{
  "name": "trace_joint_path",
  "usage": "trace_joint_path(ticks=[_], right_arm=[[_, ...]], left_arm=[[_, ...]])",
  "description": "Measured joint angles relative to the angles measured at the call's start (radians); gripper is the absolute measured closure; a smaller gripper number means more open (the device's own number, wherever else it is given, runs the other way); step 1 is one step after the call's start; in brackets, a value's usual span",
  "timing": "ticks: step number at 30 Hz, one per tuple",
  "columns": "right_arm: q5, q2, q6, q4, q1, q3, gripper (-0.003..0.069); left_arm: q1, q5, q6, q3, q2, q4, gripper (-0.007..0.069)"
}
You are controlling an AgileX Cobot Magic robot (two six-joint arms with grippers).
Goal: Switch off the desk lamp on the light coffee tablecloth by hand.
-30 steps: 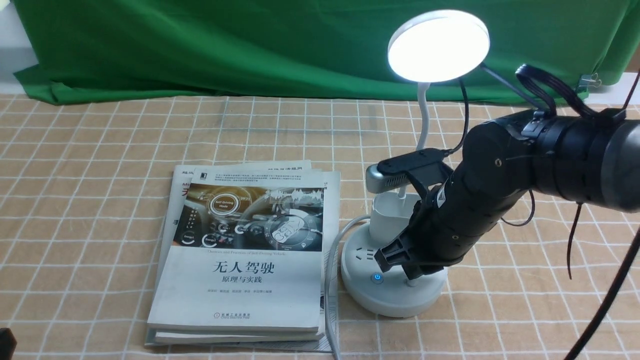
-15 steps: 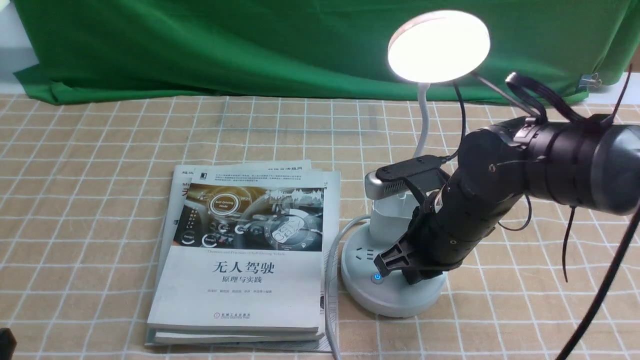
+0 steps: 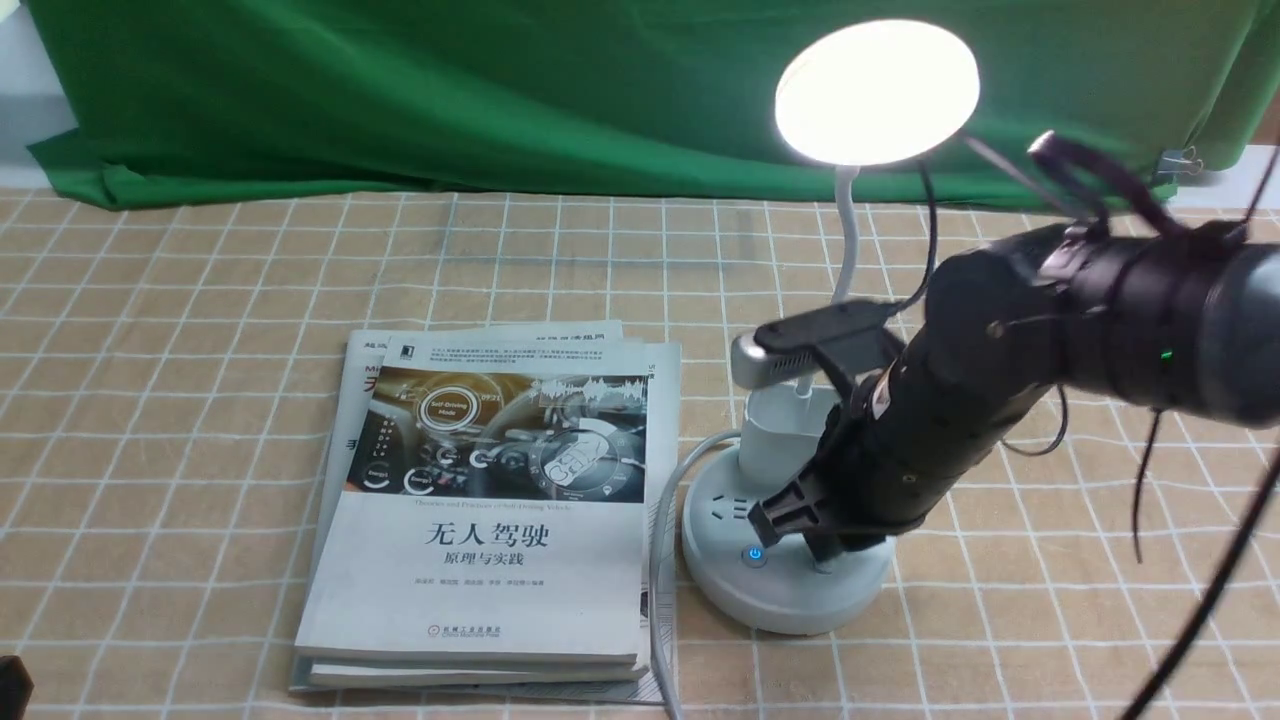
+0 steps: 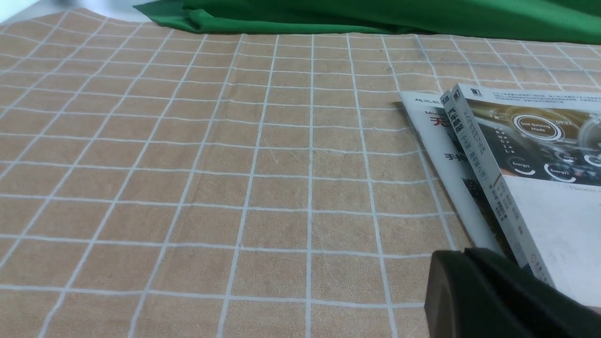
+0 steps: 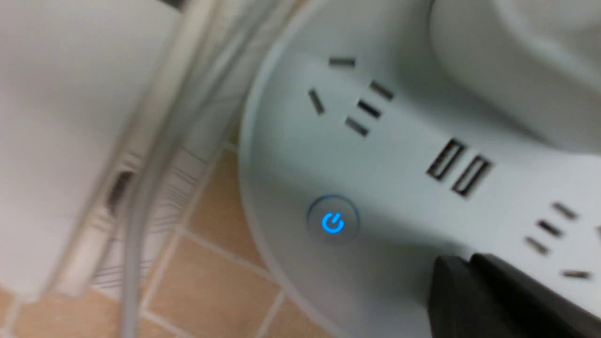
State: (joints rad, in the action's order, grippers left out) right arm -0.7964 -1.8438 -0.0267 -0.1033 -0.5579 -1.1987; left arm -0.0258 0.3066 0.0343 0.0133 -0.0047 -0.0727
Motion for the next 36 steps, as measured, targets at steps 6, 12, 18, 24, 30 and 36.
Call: trace_joint_path(ticks=[6,12,18,24,30,36], right_arm=[[0.001,-0.010,-0.007,-0.001,0.000,-0.006,0.0622],[-0.008,0.018,-0.010,0.000,0.000,0.002,0.0622],[0.004,0.175,-0.009,0.000,-0.002,0.074,0.0619],[0.038,0.441,0.000,0.000,-0.002,0.294,0.0615],[0.029,0.657,0.001,0.000,-0.002,0.467,0.0606],[0.028,0.812,0.001,0.000,-0.002,0.525,0.0594]], left_arm=[[0.000,0.000,-0.001,0.000,0.000,0.000,0.0620],[0.000,0.000,-0.001,0.000,0.000,0.000,0.0620],[0.000,0.000,-0.001,0.000,0.000,0.000,0.0620],[0.000,0.000,-0.001,0.000,0.000,0.000,0.0620],[0.000,0.000,-0.001,0.000,0.000,0.000,0.0620],[0.000,0.000,-0.001,0.000,0.000,0.000,0.0620]])
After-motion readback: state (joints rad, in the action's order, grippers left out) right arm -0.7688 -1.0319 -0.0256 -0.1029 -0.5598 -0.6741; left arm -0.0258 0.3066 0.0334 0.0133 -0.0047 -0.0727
